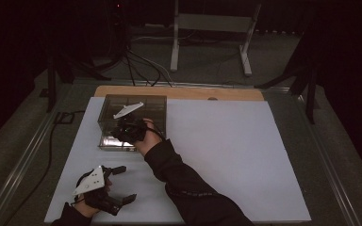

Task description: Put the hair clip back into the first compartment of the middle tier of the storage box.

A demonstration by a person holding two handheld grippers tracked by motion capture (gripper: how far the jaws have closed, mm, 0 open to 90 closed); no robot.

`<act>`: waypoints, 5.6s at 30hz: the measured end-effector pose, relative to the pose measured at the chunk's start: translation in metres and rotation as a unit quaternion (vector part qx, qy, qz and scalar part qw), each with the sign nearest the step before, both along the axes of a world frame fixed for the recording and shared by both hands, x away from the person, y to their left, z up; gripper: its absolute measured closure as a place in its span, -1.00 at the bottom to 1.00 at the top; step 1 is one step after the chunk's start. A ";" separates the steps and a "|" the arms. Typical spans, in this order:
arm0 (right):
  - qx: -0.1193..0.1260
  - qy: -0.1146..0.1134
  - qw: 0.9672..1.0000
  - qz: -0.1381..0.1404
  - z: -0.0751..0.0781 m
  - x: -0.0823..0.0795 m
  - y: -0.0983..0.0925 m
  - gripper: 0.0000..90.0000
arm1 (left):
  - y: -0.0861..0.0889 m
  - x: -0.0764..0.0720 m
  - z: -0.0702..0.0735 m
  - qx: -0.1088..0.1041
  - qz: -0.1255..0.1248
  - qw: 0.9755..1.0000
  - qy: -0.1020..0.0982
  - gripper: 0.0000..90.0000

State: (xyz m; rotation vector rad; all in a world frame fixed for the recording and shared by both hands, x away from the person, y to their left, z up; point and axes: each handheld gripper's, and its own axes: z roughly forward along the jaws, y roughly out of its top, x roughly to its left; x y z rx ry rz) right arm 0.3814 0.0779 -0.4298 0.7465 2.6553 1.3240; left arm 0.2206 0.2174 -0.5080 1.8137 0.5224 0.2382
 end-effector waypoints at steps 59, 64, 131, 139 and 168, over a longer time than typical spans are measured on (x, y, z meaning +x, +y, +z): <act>0.046 -0.010 0.999 -0.010 0.021 -0.011 -0.038 -0.83 | 0.000 0.000 0.000 0.000 0.006 1.000 0.005 -0.98; 0.041 0.001 0.999 0.000 0.021 -0.013 -0.048 -0.98 | 0.000 0.000 -0.001 0.003 0.003 1.000 0.005 -0.98; 0.053 -0.004 0.996 -0.071 -0.050 -0.075 -0.240 -1.00 | -0.001 -0.001 -0.001 0.002 -0.001 1.000 0.004 -0.98; 0.052 -0.003 0.995 -0.082 -0.065 -0.089 -0.265 -1.00 | -0.002 -0.001 -0.001 0.004 -0.003 1.000 0.003 -0.98; 0.047 0.001 0.982 -0.183 -0.081 -0.138 -0.368 -1.00 | -0.001 -0.001 -0.001 0.005 -0.003 1.000 0.003 -0.98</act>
